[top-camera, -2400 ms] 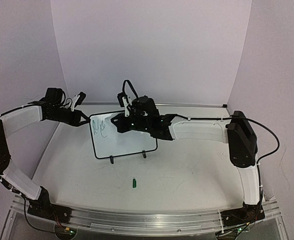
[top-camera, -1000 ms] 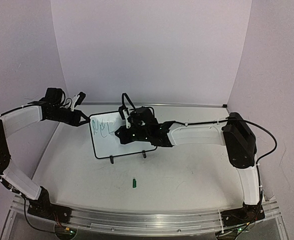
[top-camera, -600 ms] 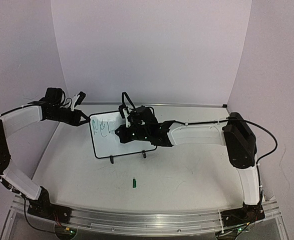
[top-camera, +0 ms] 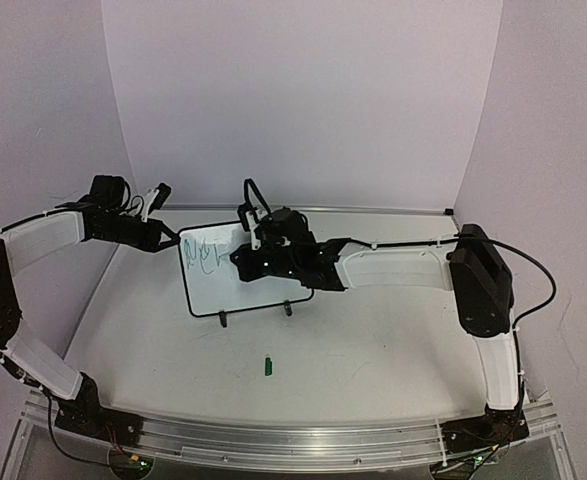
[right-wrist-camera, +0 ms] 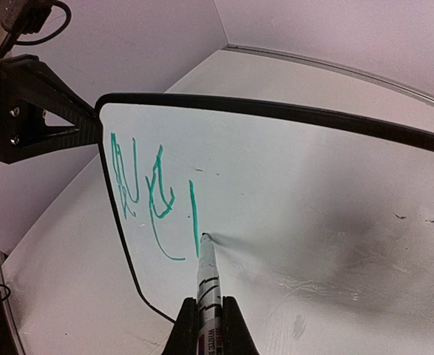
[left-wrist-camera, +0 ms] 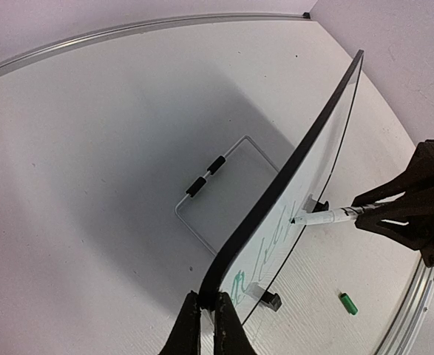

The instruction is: Write a sentence on the whiteboard

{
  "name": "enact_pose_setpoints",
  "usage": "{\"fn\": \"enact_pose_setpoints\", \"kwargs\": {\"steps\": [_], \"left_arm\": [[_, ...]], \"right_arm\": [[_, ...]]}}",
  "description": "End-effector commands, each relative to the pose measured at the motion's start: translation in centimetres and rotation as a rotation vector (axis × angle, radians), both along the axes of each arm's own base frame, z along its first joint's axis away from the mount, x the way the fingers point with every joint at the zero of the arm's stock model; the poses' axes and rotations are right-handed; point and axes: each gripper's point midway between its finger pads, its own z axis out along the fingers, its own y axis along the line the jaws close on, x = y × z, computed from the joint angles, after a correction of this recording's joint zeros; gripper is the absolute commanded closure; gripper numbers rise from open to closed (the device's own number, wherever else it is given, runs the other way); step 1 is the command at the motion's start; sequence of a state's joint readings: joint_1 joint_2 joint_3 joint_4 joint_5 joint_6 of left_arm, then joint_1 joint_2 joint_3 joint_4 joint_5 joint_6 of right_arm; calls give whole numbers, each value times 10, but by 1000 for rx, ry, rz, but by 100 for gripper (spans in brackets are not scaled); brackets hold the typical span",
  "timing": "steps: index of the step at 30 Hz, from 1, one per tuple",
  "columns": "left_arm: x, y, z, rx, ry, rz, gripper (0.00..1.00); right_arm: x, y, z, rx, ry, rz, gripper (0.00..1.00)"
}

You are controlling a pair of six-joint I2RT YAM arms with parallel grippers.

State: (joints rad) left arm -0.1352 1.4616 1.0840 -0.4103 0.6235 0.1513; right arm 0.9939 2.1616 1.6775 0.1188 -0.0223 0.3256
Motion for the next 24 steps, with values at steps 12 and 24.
{"fn": "enact_pose_setpoints", "kwargs": {"steps": [12, 24], "left_arm": [[2, 0, 14, 6, -70, -10, 100], [2, 0, 14, 5, -71, -11, 100]], "right_arm": [[18, -25, 29, 31, -50, -105, 100], [13, -26, 15, 22, -17, -92, 100]]}}
